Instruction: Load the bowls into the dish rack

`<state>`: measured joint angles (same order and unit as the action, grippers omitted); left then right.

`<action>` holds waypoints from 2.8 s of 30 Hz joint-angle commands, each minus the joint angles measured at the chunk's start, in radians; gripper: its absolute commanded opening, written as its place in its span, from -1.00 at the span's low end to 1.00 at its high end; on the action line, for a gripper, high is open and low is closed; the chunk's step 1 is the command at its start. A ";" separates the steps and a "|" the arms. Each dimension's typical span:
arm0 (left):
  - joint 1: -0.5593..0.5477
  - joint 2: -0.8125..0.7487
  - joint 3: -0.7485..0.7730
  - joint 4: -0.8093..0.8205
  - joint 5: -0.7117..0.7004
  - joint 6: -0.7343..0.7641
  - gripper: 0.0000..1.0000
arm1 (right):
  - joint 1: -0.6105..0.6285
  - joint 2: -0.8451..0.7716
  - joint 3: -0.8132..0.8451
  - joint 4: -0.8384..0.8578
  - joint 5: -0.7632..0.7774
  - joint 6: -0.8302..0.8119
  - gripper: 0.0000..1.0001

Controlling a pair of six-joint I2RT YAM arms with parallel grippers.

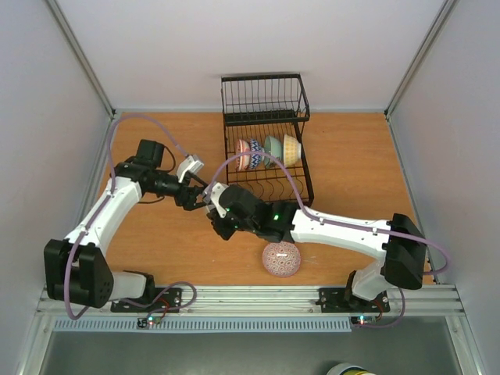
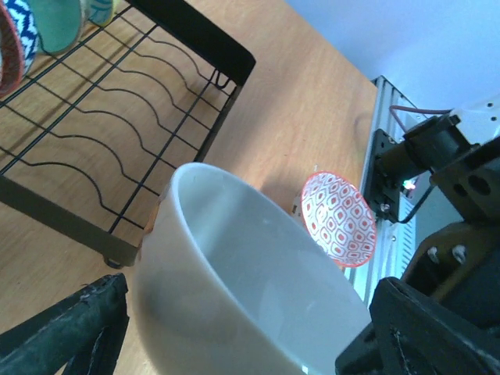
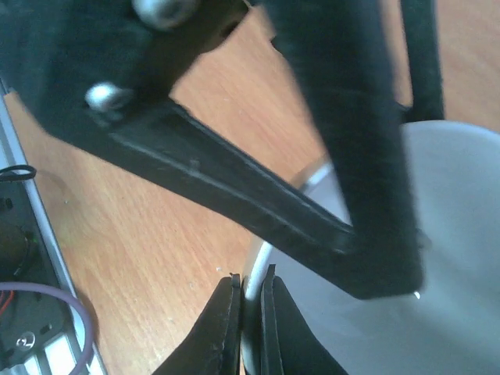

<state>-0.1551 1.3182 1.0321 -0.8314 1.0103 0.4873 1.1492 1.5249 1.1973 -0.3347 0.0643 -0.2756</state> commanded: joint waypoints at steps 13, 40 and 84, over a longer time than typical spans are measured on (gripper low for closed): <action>-0.004 0.017 0.049 -0.057 -0.031 0.009 0.73 | 0.215 0.084 -0.064 0.409 0.579 -0.351 -0.97; -0.021 0.175 0.172 -0.431 0.115 0.326 -0.14 | 0.271 0.195 -0.201 0.885 0.858 -0.649 -0.97; -0.551 0.149 0.188 0.373 -1.217 -0.134 -0.99 | 0.296 -0.637 -0.438 -0.269 1.148 0.446 0.97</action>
<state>-0.6838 1.4605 1.1431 -0.5541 -0.1020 0.3225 1.4376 0.9016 0.7296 -0.3870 1.1542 -0.0696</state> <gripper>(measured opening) 0.665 0.987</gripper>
